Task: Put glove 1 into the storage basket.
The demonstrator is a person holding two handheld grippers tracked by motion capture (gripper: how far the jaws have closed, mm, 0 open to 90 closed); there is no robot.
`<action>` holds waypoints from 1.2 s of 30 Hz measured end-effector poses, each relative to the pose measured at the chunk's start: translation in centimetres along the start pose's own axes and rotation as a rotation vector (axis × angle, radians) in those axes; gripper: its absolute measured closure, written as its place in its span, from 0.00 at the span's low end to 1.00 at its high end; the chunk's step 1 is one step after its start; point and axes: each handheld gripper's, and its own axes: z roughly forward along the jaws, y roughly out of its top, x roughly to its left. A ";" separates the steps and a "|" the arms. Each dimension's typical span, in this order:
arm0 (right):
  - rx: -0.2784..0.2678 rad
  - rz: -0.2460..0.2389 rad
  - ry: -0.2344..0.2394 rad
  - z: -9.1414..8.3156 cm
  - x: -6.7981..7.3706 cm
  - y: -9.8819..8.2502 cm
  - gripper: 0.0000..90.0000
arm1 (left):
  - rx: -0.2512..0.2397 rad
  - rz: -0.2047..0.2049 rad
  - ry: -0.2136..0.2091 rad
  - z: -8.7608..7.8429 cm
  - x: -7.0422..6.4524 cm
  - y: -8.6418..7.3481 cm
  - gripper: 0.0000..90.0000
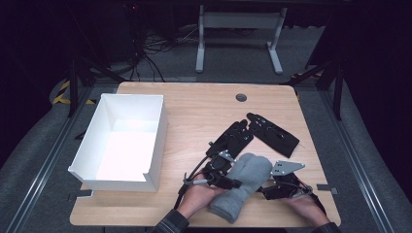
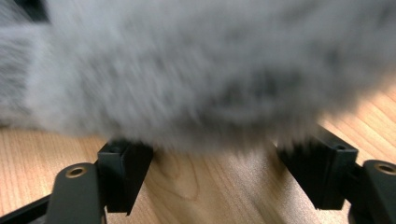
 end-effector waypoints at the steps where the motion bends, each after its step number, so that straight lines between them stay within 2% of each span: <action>1: 0.000 -0.002 0.000 0.0 0.0 0.0 0.30 | -0.009 -0.002 -0.001 -0.3 0.0 0.1 0.73; 3: 0.001 -0.001 0.001 0.0 0.0 0.0 0.29 | -0.020 -0.003 -0.013 -0.9 0.0 0.2 0.73; 13: 0.012 0.002 -0.008 0.1 0.0 0.0 0.23 | -0.102 -0.007 0.039 -5.9 0.3 1.6 0.72; 23: 0.013 0.003 -0.010 0.1 0.0 0.1 0.22 | -0.140 -0.003 0.091 -10.1 0.4 2.6 0.72; 27: 0.013 0.004 -0.010 0.1 0.0 0.1 0.22 | -0.156 -0.016 0.103 -12.0 0.4 3.0 0.72; 36: 0.015 0.004 -0.011 0.1 0.0 0.1 0.22 | -0.208 -0.031 0.143 -17.3 1.1 3.7 0.72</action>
